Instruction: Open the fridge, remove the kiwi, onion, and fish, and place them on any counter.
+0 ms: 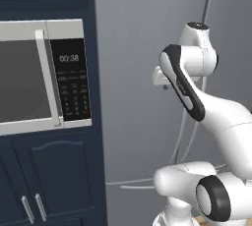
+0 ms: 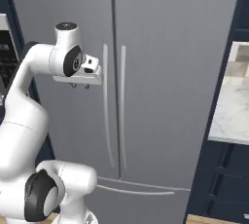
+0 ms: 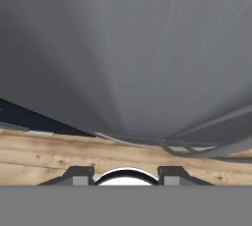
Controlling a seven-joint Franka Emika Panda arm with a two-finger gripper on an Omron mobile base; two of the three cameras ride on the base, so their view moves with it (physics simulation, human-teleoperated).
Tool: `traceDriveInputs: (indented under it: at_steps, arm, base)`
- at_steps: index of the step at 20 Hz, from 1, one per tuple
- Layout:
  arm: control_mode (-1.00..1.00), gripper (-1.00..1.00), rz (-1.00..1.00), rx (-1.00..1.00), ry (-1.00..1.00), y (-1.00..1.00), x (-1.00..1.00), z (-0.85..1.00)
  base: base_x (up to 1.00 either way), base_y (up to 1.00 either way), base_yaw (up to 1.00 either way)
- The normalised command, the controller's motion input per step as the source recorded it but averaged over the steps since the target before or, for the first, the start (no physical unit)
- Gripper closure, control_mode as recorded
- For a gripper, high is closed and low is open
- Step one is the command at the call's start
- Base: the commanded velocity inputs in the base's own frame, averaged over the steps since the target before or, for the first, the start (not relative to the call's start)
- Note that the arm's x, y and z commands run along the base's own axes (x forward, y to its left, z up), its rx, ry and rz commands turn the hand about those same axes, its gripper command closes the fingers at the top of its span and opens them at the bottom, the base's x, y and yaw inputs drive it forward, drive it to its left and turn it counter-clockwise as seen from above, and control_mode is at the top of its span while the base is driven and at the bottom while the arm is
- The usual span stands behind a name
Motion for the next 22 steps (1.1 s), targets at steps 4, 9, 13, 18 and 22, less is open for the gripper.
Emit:
traceDriveInputs:
  at_steps: [4, 9, 13, 18, 22]
  arm:
    - [1.0, -1.0, 0.0, 0.0, 0.0, -0.02, -0.02, 0.0]
    - [1.0, -1.0, 0.0, 0.0, 0.0, 0.0, 0.0, 0.0]
    - [1.0, -1.0, 0.0, 0.0, 0.0, 0.0, 0.0, 0.0]
    - [1.0, -1.0, 0.0, 0.0, 0.0, 0.0, 0.0, 0.0]
    - [1.0, -1.0, 0.0, 0.0, 0.0, 0.0, 0.0, 0.0]
  base:
    - [-0.11, -0.32, 0.0]
    - [-0.59, -0.88, -0.04]
    - [-0.62, -0.06, -0.17]
    - [-0.43, 0.57, -0.23]
    - [-0.04, 0.67, -0.26]
